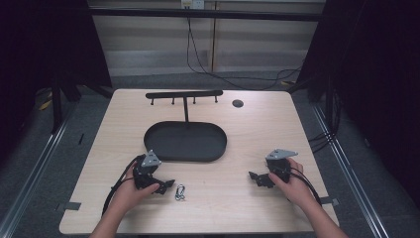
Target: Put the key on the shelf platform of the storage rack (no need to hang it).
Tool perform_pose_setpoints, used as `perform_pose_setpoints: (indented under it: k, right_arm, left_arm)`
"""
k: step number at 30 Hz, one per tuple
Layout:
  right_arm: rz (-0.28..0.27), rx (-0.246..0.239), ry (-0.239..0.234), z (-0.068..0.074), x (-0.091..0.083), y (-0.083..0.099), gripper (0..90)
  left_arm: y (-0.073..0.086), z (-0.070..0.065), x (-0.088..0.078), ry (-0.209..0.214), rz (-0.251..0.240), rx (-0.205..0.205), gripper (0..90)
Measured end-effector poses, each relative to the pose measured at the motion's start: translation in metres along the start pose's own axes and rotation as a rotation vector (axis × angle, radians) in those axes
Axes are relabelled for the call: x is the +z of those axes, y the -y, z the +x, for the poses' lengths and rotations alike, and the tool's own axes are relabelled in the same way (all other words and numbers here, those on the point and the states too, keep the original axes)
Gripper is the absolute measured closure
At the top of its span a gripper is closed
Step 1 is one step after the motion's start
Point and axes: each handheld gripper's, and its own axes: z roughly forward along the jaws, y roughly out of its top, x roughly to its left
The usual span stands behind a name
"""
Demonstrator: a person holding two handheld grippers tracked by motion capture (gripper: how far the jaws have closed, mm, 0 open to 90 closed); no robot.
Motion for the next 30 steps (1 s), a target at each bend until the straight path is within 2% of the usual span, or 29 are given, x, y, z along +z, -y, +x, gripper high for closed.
perform_pose_setpoints:
  k: [4,7,11,14,17,18,19,21,23,26,28,29,30]
  right_arm:
    - [0.000,0.002,0.000,0.000,0.000,0.000,9.8]
    - [0.000,0.002,0.000,0.000,0.000,0.000,9.8]
    - [0.000,0.001,0.000,0.000,0.000,0.000,9.8]
    - [-0.001,0.000,0.001,0.000,0.000,0.000,9.8]
    - [-0.001,0.000,0.001,0.000,0.000,0.000,9.8]
    - [0.000,0.001,0.001,0.000,0.000,0.000,9.8]
    - [-0.001,0.000,0.001,0.000,0.000,0.000,9.8]
    - [-0.001,0.000,0.001,0.000,0.000,0.000,9.8]
    - [0.000,0.001,0.001,0.000,0.000,0.000,9.9]
    - [-0.001,0.002,0.001,0.000,0.000,0.000,9.8]
    - [0.000,0.001,0.001,0.000,0.000,0.000,9.8]
    - [-0.001,0.000,0.001,0.000,0.000,0.000,9.9]
    - [0.000,0.001,0.001,0.000,0.000,0.000,9.8]
  left_arm:
    - [0.000,0.000,0.000,0.000,-0.001,-0.001,0.6]
    - [-0.001,0.000,-0.003,0.007,0.017,0.004,3.2]
    - [-0.001,0.003,-0.010,0.009,0.033,0.015,16.6]
    - [-0.003,0.003,-0.014,0.020,0.088,0.022,16.3]
    - [-0.006,0.002,-0.018,0.000,0.134,0.040,16.4]
    - [-0.007,0.003,-0.019,0.009,0.148,0.037,16.9]
    - [-0.009,0.003,-0.019,0.023,0.182,0.037,16.8]
    - [-0.012,0.001,-0.021,0.015,0.219,0.059,17.0]
    - [-0.014,-0.001,-0.022,0.021,0.236,0.062,17.3]
    - [-0.019,-0.005,-0.025,0.035,0.290,0.079,17.7]
    - [-0.021,-0.009,-0.026,0.052,0.294,0.081,17.8]
    - [-0.023,-0.009,-0.027,0.060,0.316,0.095,17.9]
    - [-0.024,-0.012,-0.027,0.067,0.340,0.092,18.1]
